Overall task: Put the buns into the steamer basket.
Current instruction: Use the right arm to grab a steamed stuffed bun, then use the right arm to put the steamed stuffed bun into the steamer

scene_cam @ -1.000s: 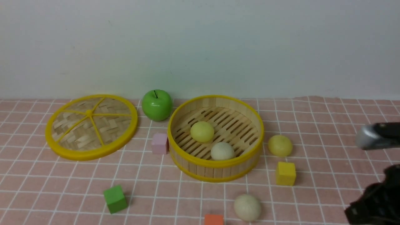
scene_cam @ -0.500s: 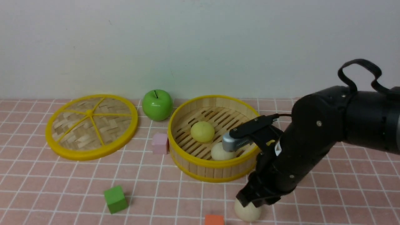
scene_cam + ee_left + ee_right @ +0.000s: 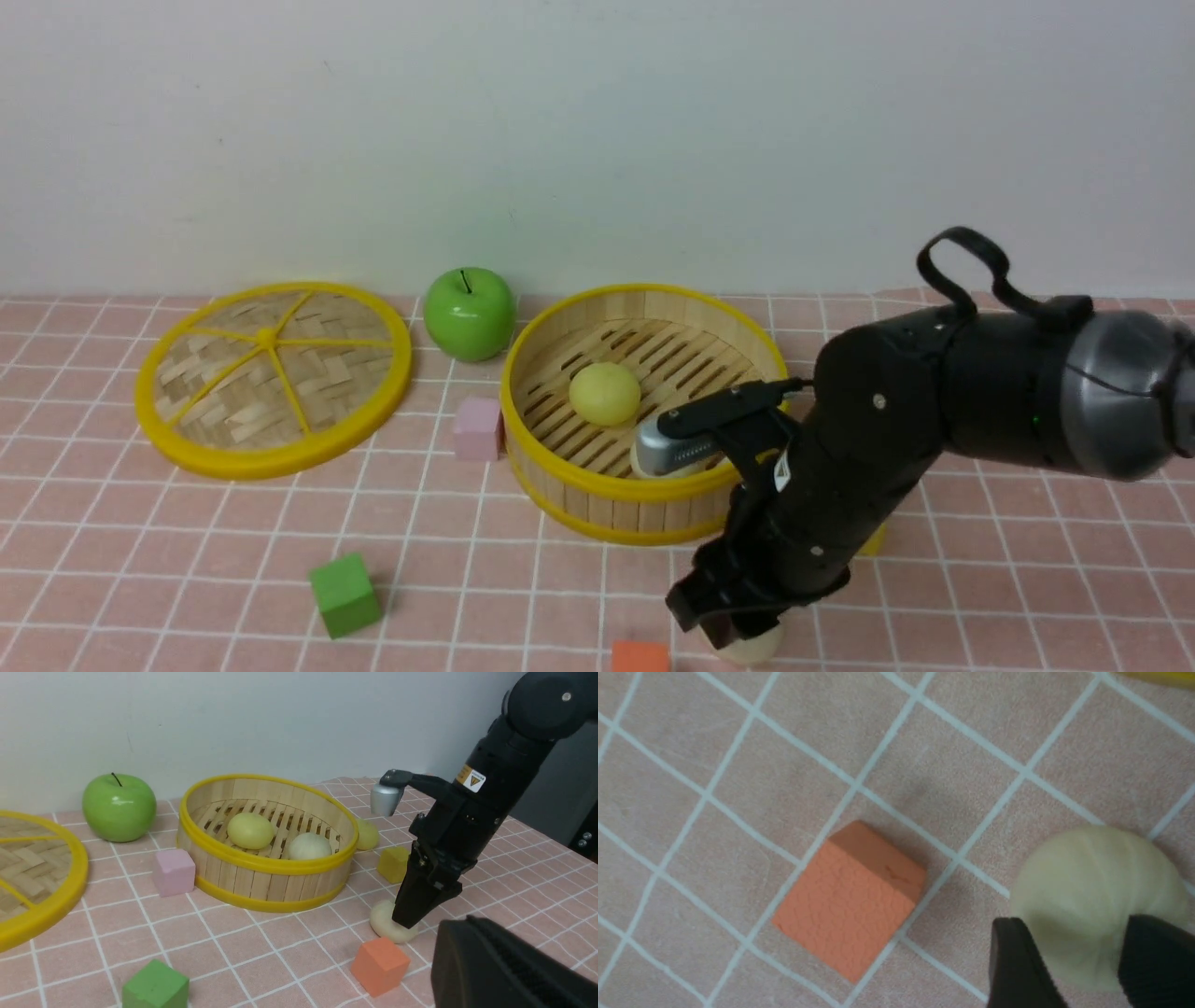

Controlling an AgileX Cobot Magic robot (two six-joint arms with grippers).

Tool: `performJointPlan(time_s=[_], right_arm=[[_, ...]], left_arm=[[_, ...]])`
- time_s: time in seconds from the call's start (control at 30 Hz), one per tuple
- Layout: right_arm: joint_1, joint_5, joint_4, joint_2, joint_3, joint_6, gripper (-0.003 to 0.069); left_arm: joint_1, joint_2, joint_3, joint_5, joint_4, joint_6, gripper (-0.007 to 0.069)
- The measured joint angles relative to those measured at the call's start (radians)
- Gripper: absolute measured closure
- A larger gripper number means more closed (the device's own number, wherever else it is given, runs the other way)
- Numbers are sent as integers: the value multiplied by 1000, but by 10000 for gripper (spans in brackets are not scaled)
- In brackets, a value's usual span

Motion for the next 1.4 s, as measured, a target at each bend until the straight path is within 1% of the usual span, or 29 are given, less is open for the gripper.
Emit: performJointPlan(time_s=[0.03, 0.1, 0.13, 0.17, 0.2, 0.23, 0.27, 0.3, 0.33, 0.37, 0.5, 0.63, 0.73, 0.87, 0.97, 1.1, 1.27, 1.4], right_arm=[[0, 0, -2, 5, 0, 0, 332], [0, 0, -12, 6, 0, 0, 371], [0, 0, -13, 6, 0, 0, 377], [0, 0, -21, 6, -2, 0, 425], [0, 0, -23, 6, -2, 0, 441], [0, 0, -32, 6, -2, 0, 512], [0, 0, -44, 6, -2, 0, 568], [0, 0, -46, 6, -2, 0, 578], [0, 1, -62, 6, -2, 0, 635], [0, 4, -70, 6, -2, 0, 648], [0, 36, -108, -30, -6, 0, 653], [0, 78, -132, -129, -54, 0, 653], [0, 88, -154, -171, -107, 0, 652], [0, 72, -190, -166, -171, 0, 650], [-6, 36, -227, -119, -225, 0, 648], [-58, -18, -248, 22, -339, 3, 645], [-112, -20, -258, 152, -445, 3, 644], [-136, -10, -248, 217, -481, 3, 643]], left_arm=[[0, 0, 0, 0, 0, 0, 631], [0, 0, 0, 0, 0, 0, 629], [0, 0, 0, 0, 0, 0, 628], [0, 0, 0, 0, 0, 0, 627], [0, 0, 0, 0, 0, 0, 627], [0, 0, 0, 0, 0, 0, 626], [0, 0, 0, 0, 0, 0, 625], [0, 0, 0, 0, 0, 0, 624], [0, 0, 0, 0, 0, 0, 624], [0, 0, 0, 0, 0, 0, 622], [0, 0, 0, 1, 0, 0, 620], [0, 0, 0, 1, 0, 0, 616], [0, 0, 0, 1, 0, 0, 613], [0, 0, 0, 1, 0, 0, 609], [0, 0, 0, 1, 0, 0, 606], [0, 0, 0, 1, 0, 0, 604], [0, 0, 0, 2, 0, 0, 603], [0, 0, 0, 2, 0, 0, 601]])
